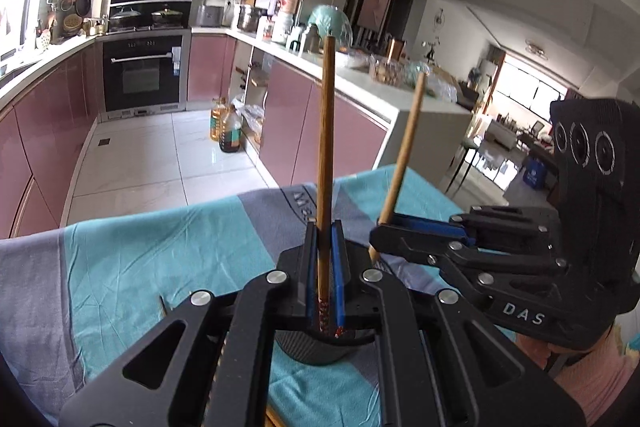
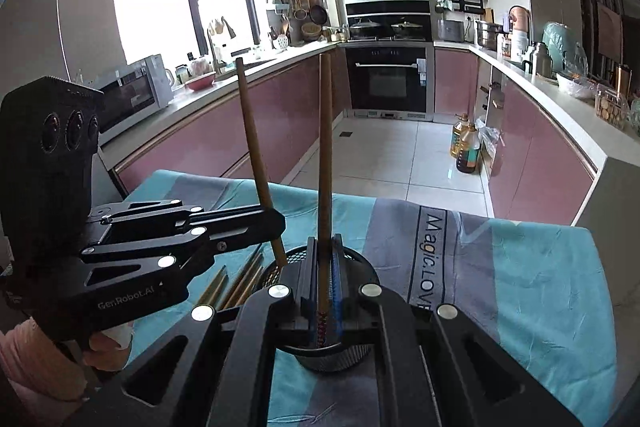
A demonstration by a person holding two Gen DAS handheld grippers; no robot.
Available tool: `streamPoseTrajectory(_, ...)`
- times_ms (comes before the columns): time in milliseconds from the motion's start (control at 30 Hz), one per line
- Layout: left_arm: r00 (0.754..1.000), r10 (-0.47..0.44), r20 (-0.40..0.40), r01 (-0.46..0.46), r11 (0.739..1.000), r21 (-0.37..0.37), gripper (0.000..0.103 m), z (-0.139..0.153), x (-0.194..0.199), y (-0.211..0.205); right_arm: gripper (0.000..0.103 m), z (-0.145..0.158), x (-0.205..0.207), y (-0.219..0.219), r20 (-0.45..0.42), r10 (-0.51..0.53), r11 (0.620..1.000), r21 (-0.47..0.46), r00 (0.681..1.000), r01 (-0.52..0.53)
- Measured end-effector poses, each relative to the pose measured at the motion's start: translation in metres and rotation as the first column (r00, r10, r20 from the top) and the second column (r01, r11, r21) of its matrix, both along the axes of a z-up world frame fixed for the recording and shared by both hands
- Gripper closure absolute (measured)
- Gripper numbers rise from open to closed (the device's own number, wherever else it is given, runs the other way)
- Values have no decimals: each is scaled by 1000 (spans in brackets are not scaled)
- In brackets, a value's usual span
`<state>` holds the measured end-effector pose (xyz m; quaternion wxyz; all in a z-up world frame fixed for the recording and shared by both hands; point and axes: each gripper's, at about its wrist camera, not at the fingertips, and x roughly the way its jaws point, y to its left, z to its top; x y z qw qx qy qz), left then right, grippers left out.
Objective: Organize utensils
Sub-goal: 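Drop the chopstick into the cup opening the left tool while the right tool releases its own, then move both open tools back over the remaining chopsticks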
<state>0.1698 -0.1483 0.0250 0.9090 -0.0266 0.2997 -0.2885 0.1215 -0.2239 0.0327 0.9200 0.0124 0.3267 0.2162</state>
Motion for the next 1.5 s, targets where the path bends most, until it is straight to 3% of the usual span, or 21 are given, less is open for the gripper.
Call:
streamPoseTrajectory(200,999,4,-33,-2,999,50,95,-22,16,1,96,-13,15,4,-52,-31,999,-21,998,30)
streamPoseTrajectory(367,1000,29,0,-29,998,47,76,-22,13,8,93,-15,14,2,-43,-55,999,-3,998,55)
streamPoseTrajectory(567,997,63,48,-64,998,17,74,-11,-1,31,79,-8,-10,0,12,-63,997,34,998,63)
streamPoseTrajectory(633,994,80,73,-82,997,15,68,-6,-12,43,74,-4,-20,-1,34,-57,997,47,998,56)
streamPoseTrajectory(800,988,121,99,-122,992,3,61,-1,-44,78,67,3,-53,9,74,18,996,83,997,-24)
streamPoseTrajectory(1067,980,199,13,-199,978,62,59,-35,-74,130,66,-30,-78,49,-3,140,989,56,990,-140)
streamPoseTrajectory(1300,969,222,-106,-208,969,133,59,-84,-81,150,67,-72,-66,65,-142,125,991,59,982,-117)
streamPoseTrajectory(1500,961,230,-151,-206,966,159,59,-112,-79,144,70,-88,-60,74,-190,93,995,47,977,-86)
